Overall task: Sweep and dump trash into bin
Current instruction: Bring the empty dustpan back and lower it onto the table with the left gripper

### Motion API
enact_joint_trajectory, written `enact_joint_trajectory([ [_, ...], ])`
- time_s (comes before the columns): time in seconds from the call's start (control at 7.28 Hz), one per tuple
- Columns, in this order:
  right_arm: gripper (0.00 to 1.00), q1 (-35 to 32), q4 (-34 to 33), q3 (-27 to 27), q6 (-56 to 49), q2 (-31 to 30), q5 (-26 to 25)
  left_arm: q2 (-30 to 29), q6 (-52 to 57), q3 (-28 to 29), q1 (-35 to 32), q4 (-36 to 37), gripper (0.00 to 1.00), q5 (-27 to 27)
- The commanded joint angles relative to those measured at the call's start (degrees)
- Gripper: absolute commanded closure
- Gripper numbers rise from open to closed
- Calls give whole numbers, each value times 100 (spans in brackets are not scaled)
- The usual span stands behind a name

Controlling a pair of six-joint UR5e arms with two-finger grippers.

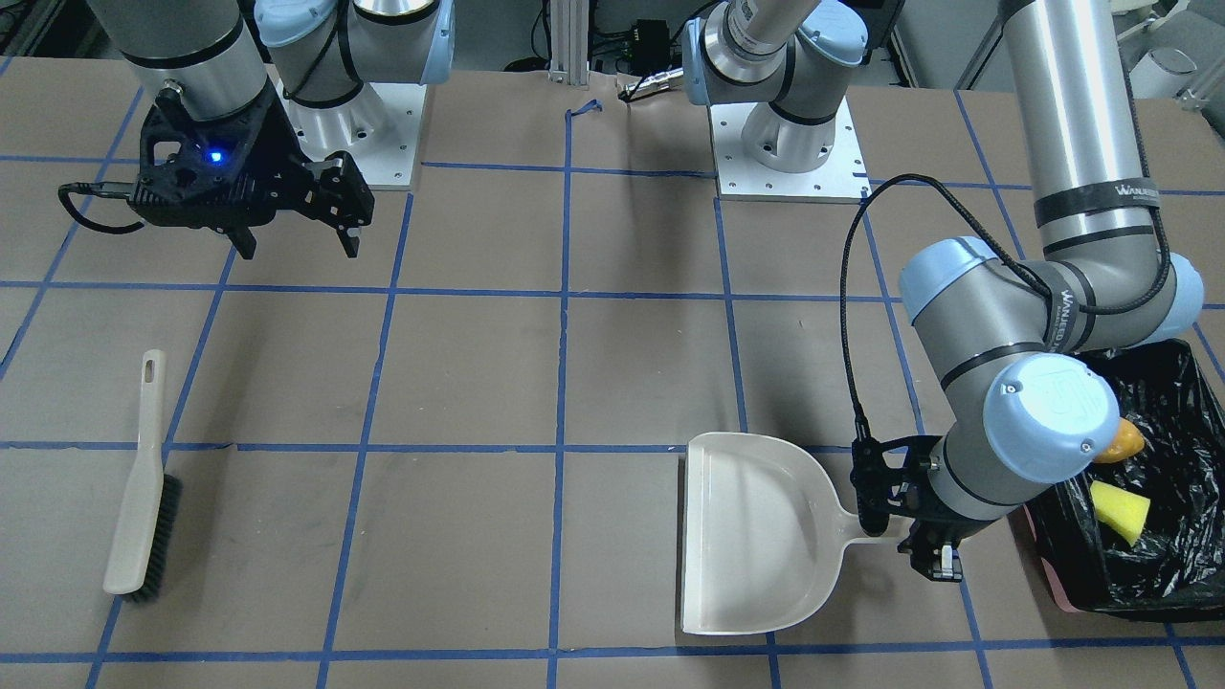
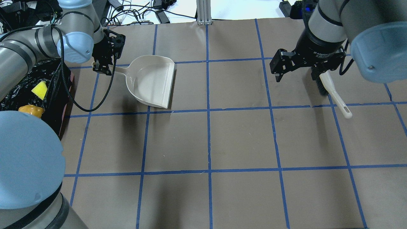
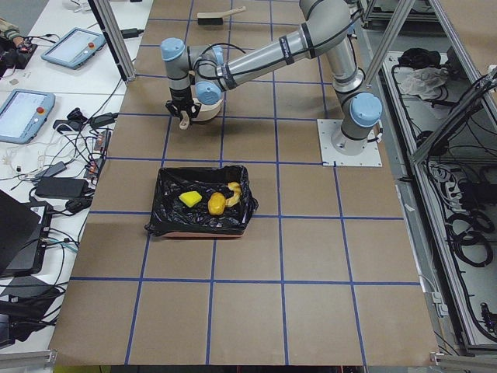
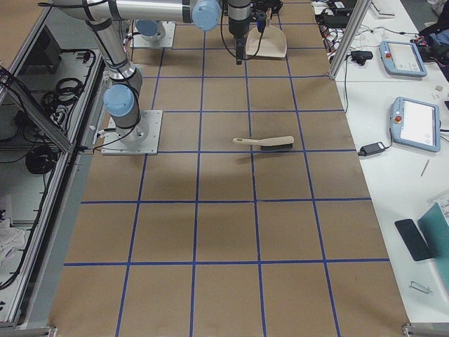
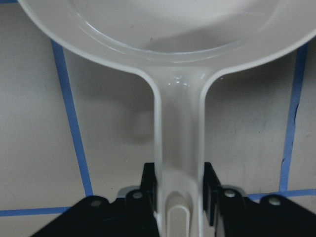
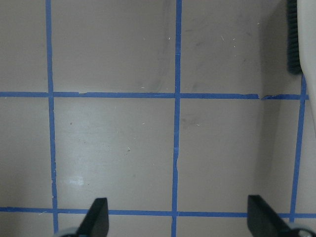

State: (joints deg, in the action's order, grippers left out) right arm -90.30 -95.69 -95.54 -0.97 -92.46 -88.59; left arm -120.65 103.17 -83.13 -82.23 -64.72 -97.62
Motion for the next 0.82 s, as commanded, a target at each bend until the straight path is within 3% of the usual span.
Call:
enact_joint_trajectory([
  [0.0,0,-5,7,-9,0,0,0,-46,10,-2,22,74,91,6],
  [0.27,0,-5,-2,-9,-9,9,0,-46,-60,-10,75,74,81,15],
  [0.41,0,-5,-2,-9,-17,0,-9,-46,-60,-10,75,65,58,32],
  [0.69,0,-5,-2,-9,-18,9,-44,-3,-157,-10,75,56,23,59],
])
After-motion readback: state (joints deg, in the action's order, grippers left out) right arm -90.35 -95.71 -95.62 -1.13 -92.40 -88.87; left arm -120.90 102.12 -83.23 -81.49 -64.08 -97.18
